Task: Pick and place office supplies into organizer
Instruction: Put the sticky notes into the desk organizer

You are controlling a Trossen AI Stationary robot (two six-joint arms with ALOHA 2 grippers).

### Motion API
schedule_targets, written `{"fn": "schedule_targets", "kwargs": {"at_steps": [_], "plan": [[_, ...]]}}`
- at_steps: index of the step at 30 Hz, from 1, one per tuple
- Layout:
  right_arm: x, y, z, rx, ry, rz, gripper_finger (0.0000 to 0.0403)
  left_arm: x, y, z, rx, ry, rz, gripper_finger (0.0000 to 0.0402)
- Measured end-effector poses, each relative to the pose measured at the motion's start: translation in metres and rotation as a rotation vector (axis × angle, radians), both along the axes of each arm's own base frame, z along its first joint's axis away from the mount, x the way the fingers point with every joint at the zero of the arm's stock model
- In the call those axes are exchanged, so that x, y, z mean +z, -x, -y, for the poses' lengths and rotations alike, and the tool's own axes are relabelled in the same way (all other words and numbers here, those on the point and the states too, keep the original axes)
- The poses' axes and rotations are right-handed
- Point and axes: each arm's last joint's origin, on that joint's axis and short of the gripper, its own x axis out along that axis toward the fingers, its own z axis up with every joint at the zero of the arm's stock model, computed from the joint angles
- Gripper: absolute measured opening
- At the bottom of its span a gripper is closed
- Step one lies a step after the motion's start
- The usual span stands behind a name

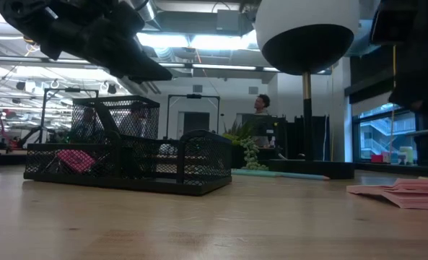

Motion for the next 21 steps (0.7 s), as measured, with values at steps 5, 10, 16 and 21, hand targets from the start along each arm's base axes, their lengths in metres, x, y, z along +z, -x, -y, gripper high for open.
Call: {"fn": "schedule_targets", "kwargs": {"at_steps": [5, 10, 16, 21], "plan": [[0.009, -0.022, -0.039, 0.042, 0.166, -0.132, 0.0145, 0.0, -0.001, 0.005, -0.022, 0.0, 0.0, 0.0084], [0.006, -0.043, -0.075, 0.08, 0.332, -0.308, 0.0145, 0.0, -0.001, 0.008, -0.038, 0.0, 0.001, 0.0086], [-0.004, -0.067, -0.104, 0.145, 0.482, -0.445, 0.0145, 0.0, -0.001, 0.009, -0.043, 0.0, 0.001, 0.0088], [0.009, -0.079, -0.111, 0.148, 0.516, -0.518, 0.0145, 0.0, -0.001, 0.009, -0.043, -0.001, 0.001, 0.0087]]}}
